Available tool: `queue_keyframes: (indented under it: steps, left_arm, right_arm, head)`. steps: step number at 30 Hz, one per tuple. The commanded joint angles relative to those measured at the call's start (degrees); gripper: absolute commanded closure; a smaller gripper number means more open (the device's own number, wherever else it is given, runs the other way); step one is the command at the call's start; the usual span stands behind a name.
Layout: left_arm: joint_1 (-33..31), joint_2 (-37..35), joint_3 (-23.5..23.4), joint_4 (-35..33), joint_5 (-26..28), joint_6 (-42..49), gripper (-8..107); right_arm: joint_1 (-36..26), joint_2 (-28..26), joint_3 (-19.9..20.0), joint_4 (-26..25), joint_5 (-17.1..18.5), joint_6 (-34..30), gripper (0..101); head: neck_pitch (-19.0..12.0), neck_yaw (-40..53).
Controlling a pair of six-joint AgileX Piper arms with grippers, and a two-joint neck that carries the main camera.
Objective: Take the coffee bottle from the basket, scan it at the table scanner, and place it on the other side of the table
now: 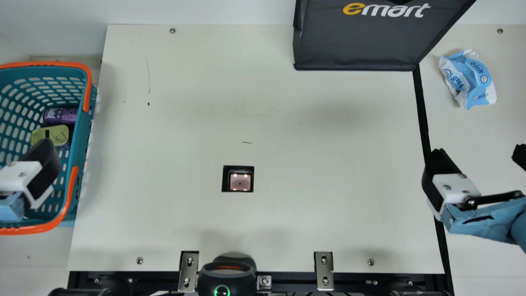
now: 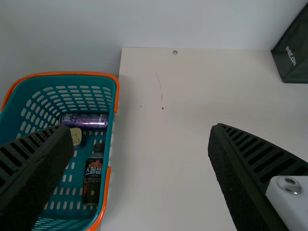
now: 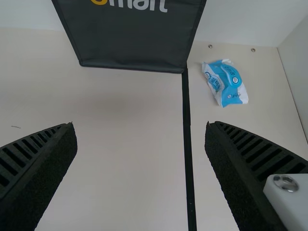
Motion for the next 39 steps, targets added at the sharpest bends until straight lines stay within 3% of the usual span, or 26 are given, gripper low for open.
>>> queue_keyframes:
  steps: [1,15,39]
  left_arm:
    - [0.0,0.0,0.0,0.0,0.0,0.0,9]
    - [0.0,0.0,0.0,0.0,0.0,0.0,9]
    - [0.0,0.0,0.0,0.0,0.0,0.0,9]
  right_arm:
    - [0.0,0.0,0.0,0.0,0.0,0.0,6]
    - [0.0,0.0,0.0,0.0,0.0,0.0,6]
    - [0.0,0.0,0.0,0.0,0.0,0.0,6]
  head:
    - [-1.7,1.5]
    - [-1.7,20.2]
    - [-1.7,20.2]
